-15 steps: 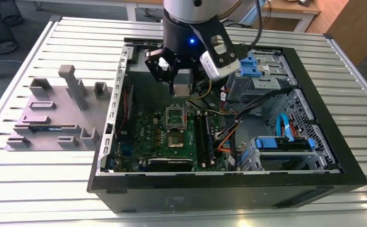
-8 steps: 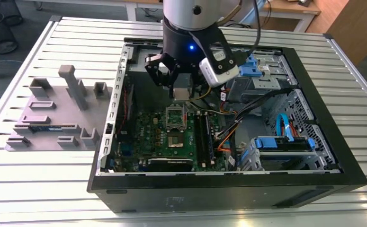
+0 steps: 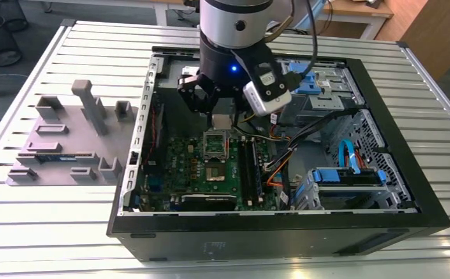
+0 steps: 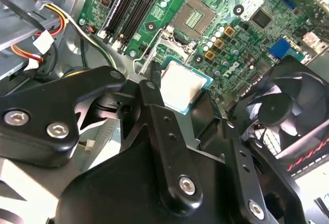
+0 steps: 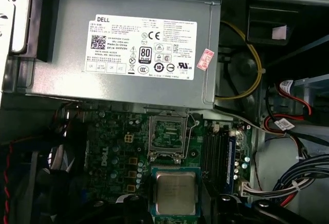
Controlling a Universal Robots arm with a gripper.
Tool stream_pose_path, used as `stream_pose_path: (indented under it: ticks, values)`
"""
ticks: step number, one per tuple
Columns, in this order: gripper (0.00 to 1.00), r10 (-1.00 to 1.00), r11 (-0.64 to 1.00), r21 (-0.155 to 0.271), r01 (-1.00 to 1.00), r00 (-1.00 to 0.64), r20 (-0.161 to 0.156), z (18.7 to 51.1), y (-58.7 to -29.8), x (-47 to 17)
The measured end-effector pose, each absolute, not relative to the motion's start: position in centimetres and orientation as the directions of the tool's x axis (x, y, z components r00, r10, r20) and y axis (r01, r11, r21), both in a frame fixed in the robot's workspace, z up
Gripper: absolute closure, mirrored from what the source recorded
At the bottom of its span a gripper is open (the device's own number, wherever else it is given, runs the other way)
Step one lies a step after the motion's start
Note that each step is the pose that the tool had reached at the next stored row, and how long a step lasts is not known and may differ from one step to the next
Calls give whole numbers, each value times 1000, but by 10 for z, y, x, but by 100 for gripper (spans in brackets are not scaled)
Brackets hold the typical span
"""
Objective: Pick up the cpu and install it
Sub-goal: 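Pick up the cpu and move it towards the insertion slot, then place the cpu into insertion slot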
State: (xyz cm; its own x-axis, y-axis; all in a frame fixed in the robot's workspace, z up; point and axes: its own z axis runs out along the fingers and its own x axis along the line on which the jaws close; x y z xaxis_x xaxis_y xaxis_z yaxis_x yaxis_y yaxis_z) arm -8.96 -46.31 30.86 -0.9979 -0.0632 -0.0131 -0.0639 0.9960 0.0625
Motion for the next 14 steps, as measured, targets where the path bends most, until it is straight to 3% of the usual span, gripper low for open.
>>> stream_pose_path:
  ticks: [14]
  values:
    - [53,-63,996,63,-63,-998,-12,302,-465,-90]
